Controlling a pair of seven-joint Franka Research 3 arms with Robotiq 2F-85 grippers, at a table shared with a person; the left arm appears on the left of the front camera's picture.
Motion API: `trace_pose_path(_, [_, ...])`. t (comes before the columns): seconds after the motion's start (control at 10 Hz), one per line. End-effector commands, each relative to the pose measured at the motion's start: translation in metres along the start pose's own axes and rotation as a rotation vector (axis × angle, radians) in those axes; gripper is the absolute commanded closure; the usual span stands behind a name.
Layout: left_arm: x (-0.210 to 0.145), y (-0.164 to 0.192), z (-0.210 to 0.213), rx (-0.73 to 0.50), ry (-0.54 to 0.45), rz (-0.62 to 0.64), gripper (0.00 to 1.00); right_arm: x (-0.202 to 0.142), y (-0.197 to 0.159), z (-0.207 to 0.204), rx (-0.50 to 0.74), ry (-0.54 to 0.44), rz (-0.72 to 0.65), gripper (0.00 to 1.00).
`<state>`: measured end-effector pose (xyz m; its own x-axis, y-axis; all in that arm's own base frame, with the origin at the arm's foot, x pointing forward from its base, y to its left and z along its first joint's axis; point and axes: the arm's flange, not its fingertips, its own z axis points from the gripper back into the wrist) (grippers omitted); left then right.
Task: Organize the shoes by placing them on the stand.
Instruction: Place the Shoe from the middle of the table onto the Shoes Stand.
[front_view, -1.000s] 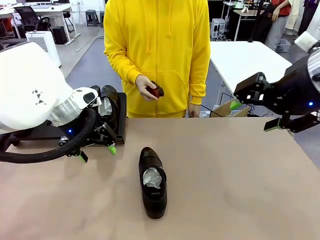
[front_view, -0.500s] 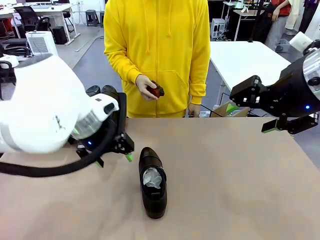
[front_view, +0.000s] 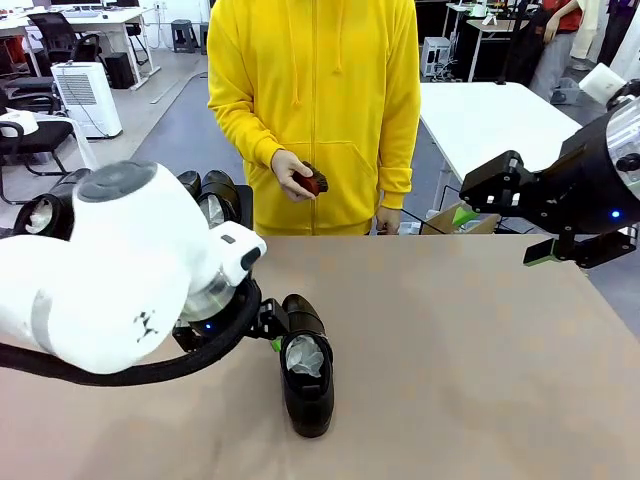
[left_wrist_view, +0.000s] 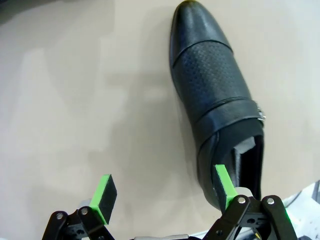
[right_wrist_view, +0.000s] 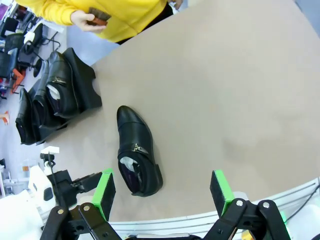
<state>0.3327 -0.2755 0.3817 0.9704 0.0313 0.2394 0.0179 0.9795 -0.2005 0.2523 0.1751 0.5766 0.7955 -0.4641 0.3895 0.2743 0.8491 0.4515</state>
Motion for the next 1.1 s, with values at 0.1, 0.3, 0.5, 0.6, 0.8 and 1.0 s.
trace_pose_path(0.1, [0.002, -0.026, -0.018, 0.046, -0.038, -0.006, 0.00, 0.002, -0.001, 0.002, 0.020, 0.023, 0.009, 0.00])
trace_pose_path(0.3, [-0.002, -0.033, -0.020, 0.028, -0.032, -0.014, 0.00, 0.002, -0.001, 0.002, 0.020, 0.023, 0.009, 0.00])
trace_pose_path(0.5, [-0.002, -0.037, -0.027, 0.052, -0.016, -0.001, 0.00, 0.002, -0.001, 0.002, 0.020, 0.023, 0.009, 0.00])
trace_pose_path(0.6, [0.001, -0.038, -0.039, 0.064, -0.003, 0.015, 0.00, 0.002, -0.001, 0.002, 0.020, 0.023, 0.009, 0.00])
trace_pose_path(0.8, [0.006, -0.042, -0.054, 0.061, 0.015, 0.042, 0.00, 0.002, -0.001, 0.002, 0.020, 0.023, 0.009, 0.00])
trace_pose_path(1.0, [0.009, -0.043, -0.063, 0.077, 0.039, 0.063, 0.00, 0.002, -0.001, 0.002, 0.020, 0.023, 0.009, 0.00])
